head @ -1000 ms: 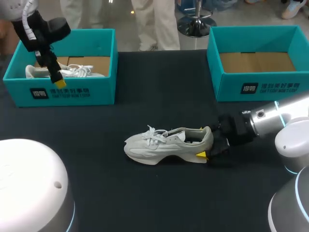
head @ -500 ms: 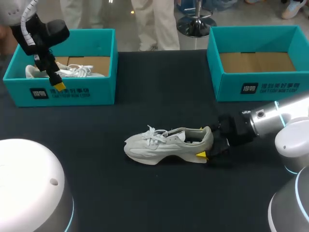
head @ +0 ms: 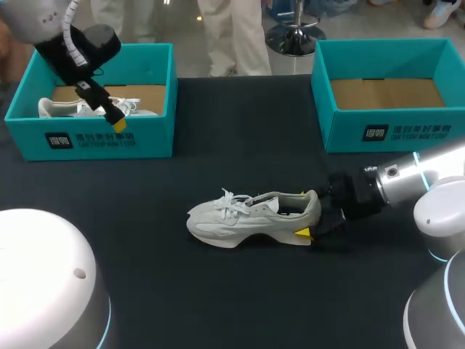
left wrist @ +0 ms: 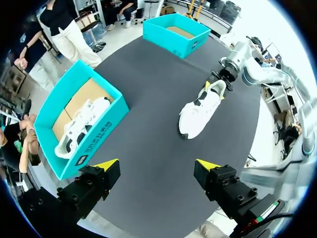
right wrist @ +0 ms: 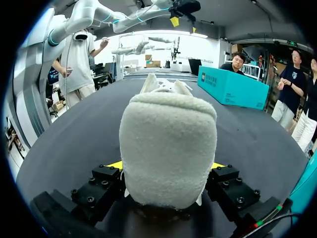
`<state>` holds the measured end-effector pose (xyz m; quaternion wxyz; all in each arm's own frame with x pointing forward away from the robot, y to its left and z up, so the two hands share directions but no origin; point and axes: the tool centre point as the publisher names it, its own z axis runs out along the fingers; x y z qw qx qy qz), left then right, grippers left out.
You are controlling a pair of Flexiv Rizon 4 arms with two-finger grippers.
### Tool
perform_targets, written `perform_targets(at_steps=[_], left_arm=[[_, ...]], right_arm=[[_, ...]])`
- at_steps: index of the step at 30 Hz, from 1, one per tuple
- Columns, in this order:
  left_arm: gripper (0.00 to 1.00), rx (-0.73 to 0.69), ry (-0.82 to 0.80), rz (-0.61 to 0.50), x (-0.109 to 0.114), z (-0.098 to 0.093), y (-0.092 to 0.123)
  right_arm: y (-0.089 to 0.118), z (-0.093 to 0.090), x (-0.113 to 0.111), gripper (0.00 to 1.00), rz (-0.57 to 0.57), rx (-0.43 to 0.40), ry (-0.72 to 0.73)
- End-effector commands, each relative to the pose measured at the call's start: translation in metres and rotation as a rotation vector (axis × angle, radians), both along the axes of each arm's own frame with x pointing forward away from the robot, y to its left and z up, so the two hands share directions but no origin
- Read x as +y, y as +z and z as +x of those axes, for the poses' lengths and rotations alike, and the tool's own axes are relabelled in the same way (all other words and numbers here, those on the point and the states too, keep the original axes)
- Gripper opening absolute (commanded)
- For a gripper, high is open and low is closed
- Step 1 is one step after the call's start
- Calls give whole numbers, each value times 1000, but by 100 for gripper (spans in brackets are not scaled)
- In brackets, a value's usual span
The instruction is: Take the shoe out of the shoebox, open the shoe tongue, remove and reinsert the insole, then place the shoe into the shoebox
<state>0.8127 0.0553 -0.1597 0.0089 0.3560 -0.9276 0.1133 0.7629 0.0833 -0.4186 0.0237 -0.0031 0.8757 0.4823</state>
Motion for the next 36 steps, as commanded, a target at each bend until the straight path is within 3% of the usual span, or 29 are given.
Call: perform_targets(at_steps=[1, 5, 10, 36], left_arm=[[100, -28, 149, 27, -15, -4, -4], [100, 8, 212, 10, -30, -8, -9], [100, 14, 262, 50, -54, -13, -31], [100, 29, 350, 127, -161, -43, -104]], right_arm=[[-1, 0, 2, 0, -4, -1, -2], [-1, 0, 2, 0, -4, -1, -2], [-1, 0, 2, 0, -4, -1, -2], [-1, 0, 2, 0, -4, -1, -2]])
